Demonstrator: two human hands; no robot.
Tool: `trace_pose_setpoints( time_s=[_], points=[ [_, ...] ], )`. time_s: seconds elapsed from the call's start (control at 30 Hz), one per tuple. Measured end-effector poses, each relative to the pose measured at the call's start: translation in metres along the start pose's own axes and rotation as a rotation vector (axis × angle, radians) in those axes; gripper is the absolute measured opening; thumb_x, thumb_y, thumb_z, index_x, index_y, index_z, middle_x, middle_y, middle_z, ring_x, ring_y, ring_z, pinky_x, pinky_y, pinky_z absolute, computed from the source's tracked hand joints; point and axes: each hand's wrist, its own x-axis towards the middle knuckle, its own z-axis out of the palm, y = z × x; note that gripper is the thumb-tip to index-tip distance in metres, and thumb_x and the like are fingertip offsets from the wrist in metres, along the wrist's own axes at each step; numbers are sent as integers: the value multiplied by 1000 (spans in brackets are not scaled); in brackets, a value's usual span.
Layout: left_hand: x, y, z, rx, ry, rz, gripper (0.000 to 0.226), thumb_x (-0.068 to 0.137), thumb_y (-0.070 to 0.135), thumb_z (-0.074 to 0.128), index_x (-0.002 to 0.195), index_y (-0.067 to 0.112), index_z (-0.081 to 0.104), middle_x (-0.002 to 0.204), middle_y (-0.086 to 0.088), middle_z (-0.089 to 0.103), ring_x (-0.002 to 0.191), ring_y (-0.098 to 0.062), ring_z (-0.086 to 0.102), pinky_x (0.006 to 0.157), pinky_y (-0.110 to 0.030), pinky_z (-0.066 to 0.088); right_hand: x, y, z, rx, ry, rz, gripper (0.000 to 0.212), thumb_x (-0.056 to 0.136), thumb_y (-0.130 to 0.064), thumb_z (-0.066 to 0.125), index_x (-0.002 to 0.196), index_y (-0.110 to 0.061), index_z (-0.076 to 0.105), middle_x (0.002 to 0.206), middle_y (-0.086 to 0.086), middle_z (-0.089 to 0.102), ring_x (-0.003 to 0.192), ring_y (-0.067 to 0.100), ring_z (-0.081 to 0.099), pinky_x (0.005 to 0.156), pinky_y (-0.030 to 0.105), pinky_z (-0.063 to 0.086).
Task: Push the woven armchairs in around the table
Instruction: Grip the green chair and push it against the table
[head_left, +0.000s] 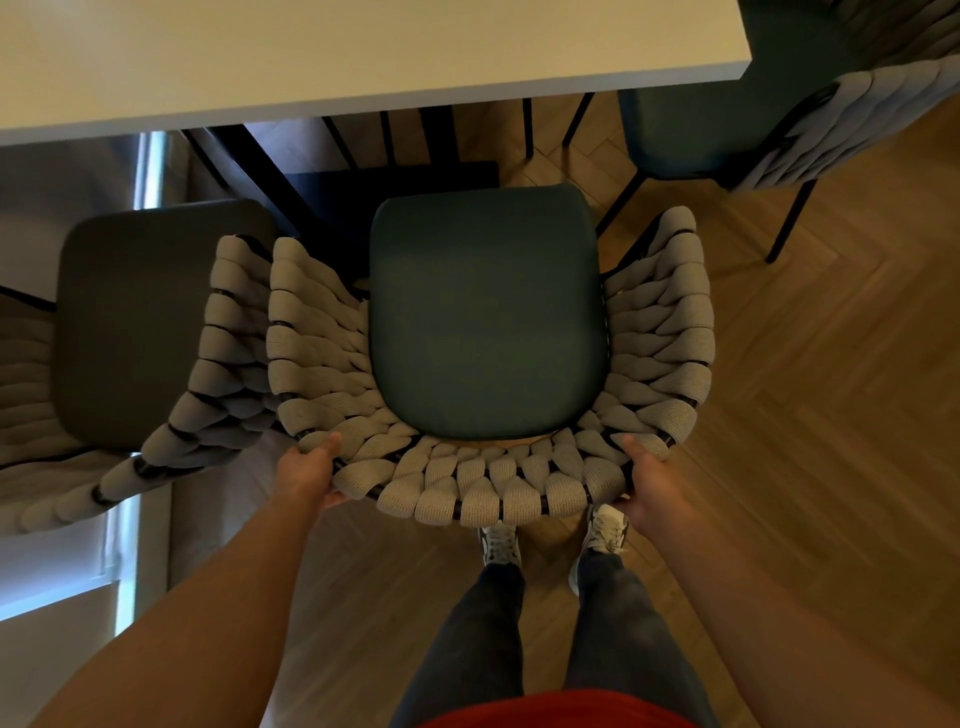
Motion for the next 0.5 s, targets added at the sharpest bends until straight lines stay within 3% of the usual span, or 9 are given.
trace_pose_setpoints(
  time_s=[0.2, 0.5],
  points=[
    [-1, 0, 1, 1, 16, -1, 48, 96, 28, 61, 138, 12, 44, 132, -20, 57, 112, -40, 61, 73, -50, 56, 0, -2, 0, 2, 4, 23, 30, 97, -27, 57, 125, -17, 54, 113, 6, 63, 104, 28, 59, 83, 49, 49],
    [-3, 2, 1, 7, 18, -6, 47, 96, 27, 61, 137, 10, 44, 131, -21, 57, 110, -40, 61, 73, -49, 56, 0, -3, 1, 18, 8, 25, 32, 98, -24, 56, 128, -14, 52, 115, 7, 61, 104, 28, 58, 81, 49, 47]
  ],
)
